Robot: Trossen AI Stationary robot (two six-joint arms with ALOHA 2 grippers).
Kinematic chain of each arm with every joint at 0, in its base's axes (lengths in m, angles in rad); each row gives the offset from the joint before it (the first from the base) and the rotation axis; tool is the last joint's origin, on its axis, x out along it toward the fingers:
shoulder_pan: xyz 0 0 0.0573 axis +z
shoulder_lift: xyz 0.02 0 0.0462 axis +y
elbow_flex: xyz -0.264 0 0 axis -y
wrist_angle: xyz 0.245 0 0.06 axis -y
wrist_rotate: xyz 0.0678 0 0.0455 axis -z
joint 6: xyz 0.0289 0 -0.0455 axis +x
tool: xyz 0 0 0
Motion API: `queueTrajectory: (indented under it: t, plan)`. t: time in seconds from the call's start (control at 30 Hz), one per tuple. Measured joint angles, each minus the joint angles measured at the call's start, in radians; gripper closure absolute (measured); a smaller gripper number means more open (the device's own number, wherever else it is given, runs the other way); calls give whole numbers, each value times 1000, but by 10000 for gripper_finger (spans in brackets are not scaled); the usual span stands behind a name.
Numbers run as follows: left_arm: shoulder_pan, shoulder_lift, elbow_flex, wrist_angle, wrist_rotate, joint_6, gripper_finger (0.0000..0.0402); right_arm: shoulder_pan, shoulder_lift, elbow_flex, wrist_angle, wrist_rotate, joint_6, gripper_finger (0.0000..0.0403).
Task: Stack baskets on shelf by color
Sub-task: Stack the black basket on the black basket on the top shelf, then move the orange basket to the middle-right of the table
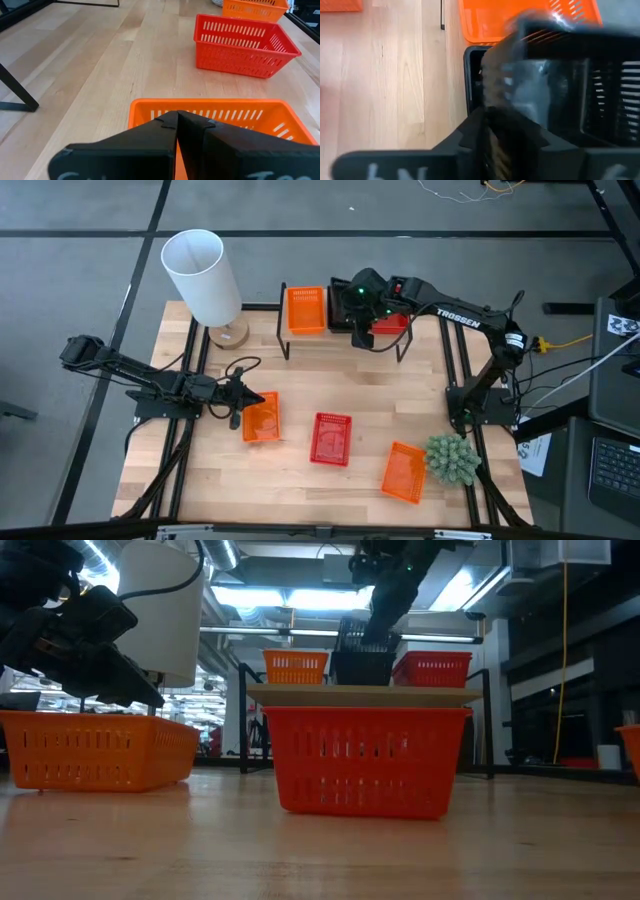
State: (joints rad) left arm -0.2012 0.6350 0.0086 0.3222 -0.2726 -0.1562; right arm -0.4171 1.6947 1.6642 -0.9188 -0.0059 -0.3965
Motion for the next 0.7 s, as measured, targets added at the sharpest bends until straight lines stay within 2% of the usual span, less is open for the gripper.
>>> queueTrajectory:
  t: [0.23,0.47,0.6,0.7]
  plan:
    - [0,0,0,0,0,0,401,0,0,0,10,-1,28,264]
    - [0,0,0,0,0,0,401,26,-31,32,-12,-23,85,243]
    - [0,0,0,0,0,0,401,56,-38,111,-149,-24,199,242]
    - [0,0,0,0,0,0,401,83,-39,151,-287,-85,351,242]
